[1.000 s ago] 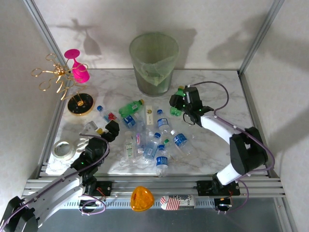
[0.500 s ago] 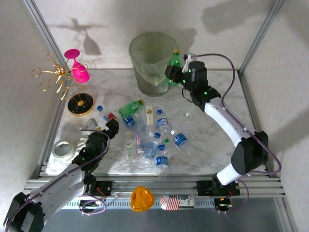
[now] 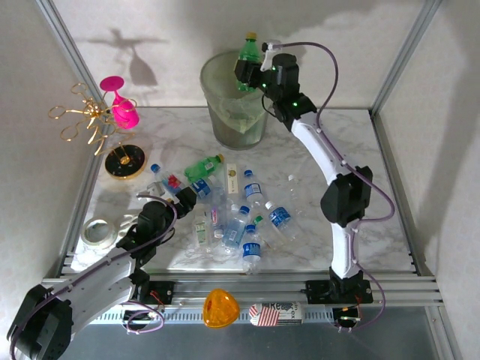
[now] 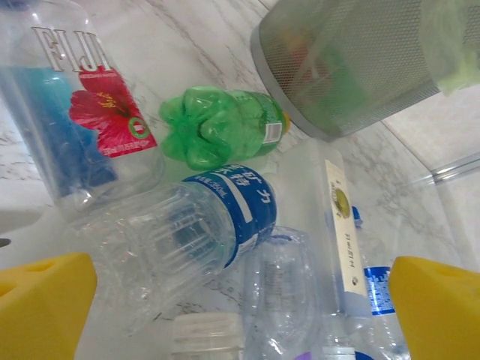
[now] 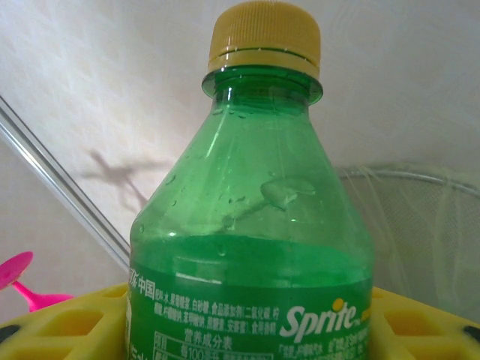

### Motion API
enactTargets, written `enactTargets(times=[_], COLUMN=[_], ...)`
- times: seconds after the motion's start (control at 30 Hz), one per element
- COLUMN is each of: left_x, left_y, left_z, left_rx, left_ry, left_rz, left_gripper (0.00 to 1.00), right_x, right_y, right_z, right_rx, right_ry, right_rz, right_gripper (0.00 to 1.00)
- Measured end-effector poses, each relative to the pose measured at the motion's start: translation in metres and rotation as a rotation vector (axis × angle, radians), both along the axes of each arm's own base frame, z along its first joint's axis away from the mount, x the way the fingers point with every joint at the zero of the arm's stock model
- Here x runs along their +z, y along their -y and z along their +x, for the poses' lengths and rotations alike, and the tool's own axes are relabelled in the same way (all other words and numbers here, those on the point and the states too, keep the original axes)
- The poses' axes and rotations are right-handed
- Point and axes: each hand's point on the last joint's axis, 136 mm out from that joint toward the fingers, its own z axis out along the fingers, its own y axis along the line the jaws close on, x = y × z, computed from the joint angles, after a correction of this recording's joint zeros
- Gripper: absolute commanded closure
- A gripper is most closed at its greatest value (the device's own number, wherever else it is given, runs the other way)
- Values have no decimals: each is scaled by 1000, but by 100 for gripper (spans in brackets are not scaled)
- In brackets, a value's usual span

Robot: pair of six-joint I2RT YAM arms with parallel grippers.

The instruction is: Put the plastic bottles in the bin

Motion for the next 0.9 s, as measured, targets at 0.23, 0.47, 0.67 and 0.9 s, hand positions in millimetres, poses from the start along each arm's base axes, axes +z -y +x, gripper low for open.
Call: enactTargets(times=[0.23,0.47,0.67,0.9], left_x=[15,19,18,16], left_y=[-1,-5,-6,-6], left_z=[-5,-11,-13,-13], left_rx=[1,8,10,13], left_ry=[49,66,60,49], left_rz=[-50,-67,-69,-72], left_gripper=[0,0,0,0], right_x=[-39,-76,-73,-62], right_y=[-18,-26,-27,-26], right_z=[30,44,43,38], right_rx=[13,26,33,44], right_ry=[-20,-60,-45,-30], right_rz=[-52,-102,-116,-122], right_gripper=[51,27,8,1])
